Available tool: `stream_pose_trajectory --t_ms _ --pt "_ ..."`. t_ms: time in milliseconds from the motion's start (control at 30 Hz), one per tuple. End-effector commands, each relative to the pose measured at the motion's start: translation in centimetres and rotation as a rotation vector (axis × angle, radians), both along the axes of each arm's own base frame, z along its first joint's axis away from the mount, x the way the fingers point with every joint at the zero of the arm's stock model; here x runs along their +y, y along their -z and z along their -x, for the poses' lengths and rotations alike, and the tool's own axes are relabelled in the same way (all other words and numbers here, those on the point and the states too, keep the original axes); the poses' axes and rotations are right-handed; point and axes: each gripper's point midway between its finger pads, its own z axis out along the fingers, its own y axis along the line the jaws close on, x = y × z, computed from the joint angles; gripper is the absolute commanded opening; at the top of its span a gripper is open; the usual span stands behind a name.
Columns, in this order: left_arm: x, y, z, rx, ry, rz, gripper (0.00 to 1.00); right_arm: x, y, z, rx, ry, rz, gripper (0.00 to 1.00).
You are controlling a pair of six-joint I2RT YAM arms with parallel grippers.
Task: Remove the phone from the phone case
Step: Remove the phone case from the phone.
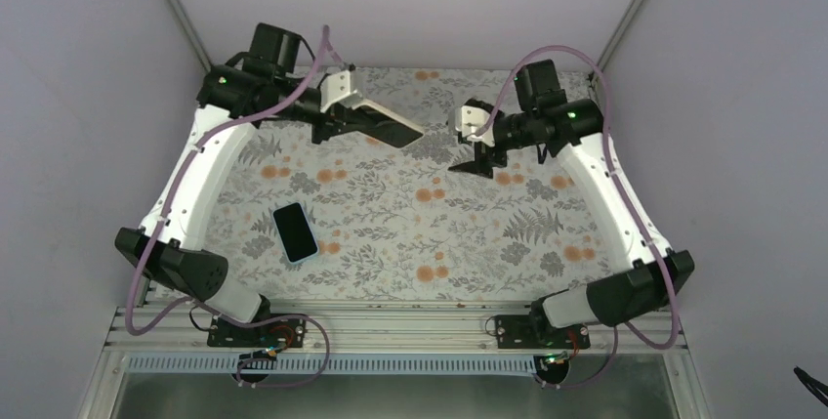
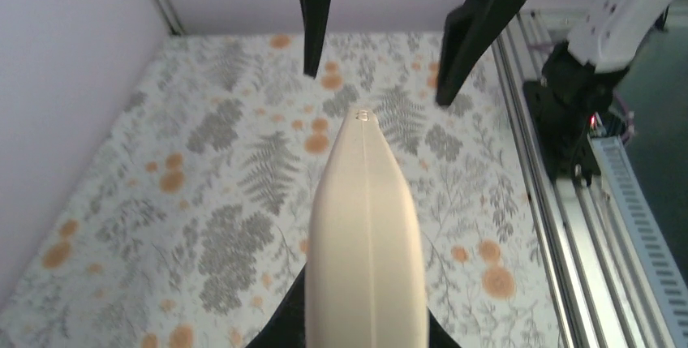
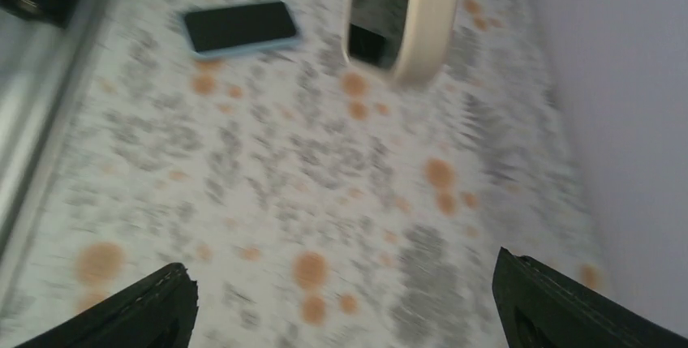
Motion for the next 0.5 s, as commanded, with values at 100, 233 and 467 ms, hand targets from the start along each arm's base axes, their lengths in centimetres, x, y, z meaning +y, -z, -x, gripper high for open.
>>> stream_pose_trajectory --t_ms 100,233,467 --pt "-1.0 2.1 0.0 -0.186 0.063 0.020 0.02 3.4 0.6 4.0 0.342 -0.190 -0.236 0.91" --pt "-1.5 2.7 0.9 -0.162 0.112 0.032 0.02 4.0 2.1 2.5 0.359 -0.177 -0.238 0.87" --pt "-2.5 3.1 1.9 -0.108 0.171 0.055 0.02 4.8 4.0 0.5 0.400 -0.163 -0.240 0.84"
